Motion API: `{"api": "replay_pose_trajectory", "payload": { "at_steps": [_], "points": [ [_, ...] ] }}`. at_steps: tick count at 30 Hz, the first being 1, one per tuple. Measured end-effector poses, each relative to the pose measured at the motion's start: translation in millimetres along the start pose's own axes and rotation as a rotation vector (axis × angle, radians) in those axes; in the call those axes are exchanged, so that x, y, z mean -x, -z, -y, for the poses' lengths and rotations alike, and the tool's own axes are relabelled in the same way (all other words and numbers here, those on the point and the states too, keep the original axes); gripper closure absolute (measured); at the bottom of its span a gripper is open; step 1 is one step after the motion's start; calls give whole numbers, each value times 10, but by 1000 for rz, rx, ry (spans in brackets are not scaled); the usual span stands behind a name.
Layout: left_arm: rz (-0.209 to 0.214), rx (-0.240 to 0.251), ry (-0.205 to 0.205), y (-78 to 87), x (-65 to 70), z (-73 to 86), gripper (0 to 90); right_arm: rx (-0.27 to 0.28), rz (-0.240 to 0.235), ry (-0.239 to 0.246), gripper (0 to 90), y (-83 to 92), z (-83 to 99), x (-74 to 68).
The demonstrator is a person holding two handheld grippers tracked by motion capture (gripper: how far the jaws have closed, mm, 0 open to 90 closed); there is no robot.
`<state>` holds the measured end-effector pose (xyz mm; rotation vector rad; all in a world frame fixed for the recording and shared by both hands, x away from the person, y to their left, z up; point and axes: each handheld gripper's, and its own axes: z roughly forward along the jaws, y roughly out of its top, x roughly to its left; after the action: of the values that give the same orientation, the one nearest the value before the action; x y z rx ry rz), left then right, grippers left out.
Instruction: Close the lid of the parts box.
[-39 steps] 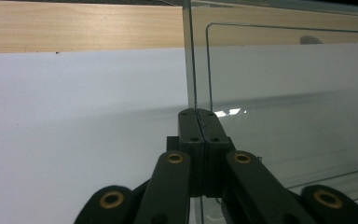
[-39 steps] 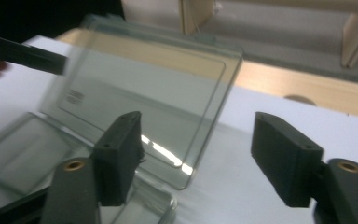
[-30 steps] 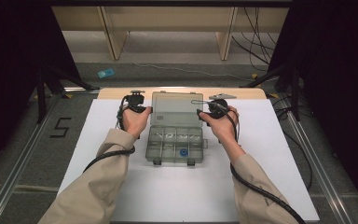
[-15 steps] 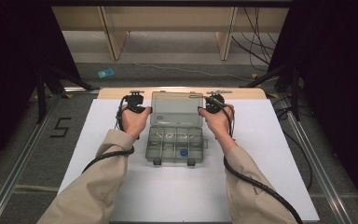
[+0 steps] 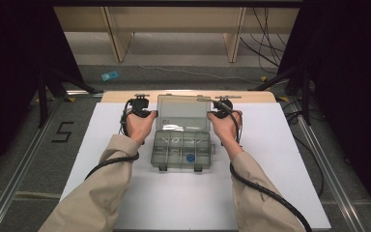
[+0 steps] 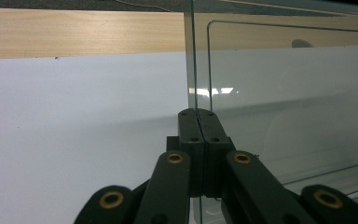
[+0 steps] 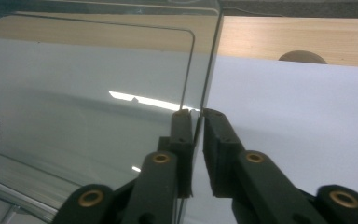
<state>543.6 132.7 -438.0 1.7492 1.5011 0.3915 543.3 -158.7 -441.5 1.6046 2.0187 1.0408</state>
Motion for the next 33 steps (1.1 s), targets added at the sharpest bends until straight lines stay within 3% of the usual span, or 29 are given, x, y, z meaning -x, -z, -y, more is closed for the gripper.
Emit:
{"api": "replay_pose_trajectory", "payload": {
  "at_steps": [1, 3, 4, 5, 6, 11, 12, 14, 17, 20, 21, 22, 23, 25, 26, 28, 31, 33],
  "points": [
    [2, 0, 1, 1, 1, -1, 896, -18, 0, -36, 843, 19, -12, -20],
    [3, -7, -15, 10, -4, -2, 896, -1, 12, -26, 852, 3, -7, -17],
    [6, -12, -23, 11, -5, -2, 896, -19, 14, -26, 854, 16, -11, -28],
    [6, -19, -30, 14, -11, -3, 896, -15, 24, -56, 857, 9, -18, -63],
    [2, -6, -11, 5, -1, 0, 896, -6, 36, -39, 860, -2, -8, -60],
    [6, 1, 3, -7, -9, 9, 895, -15, 50, -100, 874, 3, -27, -115],
    [6, -16, -14, 2, -26, 9, 895, -19, 50, -96, 876, 11, -28, -117],
    [10, -2, 10, -15, -28, 17, 894, -9, 52, -83, 879, 15, -28, -115],
    [13, -16, 0, -5, -46, 18, 893, 10, 62, -76, 882, 15, -13, -123],
    [14, -20, -3, -6, -51, 17, 892, 2, 59, -34, 885, 35, -9, -96],
    [19, -16, 3, -13, -52, 17, 892, -12, 54, -67, 886, 50, -15, -118],
    [14, -19, 3, -11, -53, 17, 891, 19, 58, -73, 886, 35, -10, -127],
    [16, -22, -1, -11, -59, 17, 890, 13, 59, -90, 886, 48, -14, -141],
    [22, -19, -7, -15, -70, 21, 888, 46, 62, -18, 887, 39, 3, -98],
    [23, -18, -6, -16, -70, 21, 887, 46, 58, -61, 887, 44, -4, -127],
    [27, -22, 0, -18, -61, 11, 884, 67, 63, -16, 887, 43, 10, -102],
    [28, -19, -1, -16, -63, 9, 874, 63, 58, -83, 887, 71, 12, -151],
    [35, -9, 9, -6, -71, -1, 858, 80, 63, -47, 888, 78, 20, -133]
  ]
}}
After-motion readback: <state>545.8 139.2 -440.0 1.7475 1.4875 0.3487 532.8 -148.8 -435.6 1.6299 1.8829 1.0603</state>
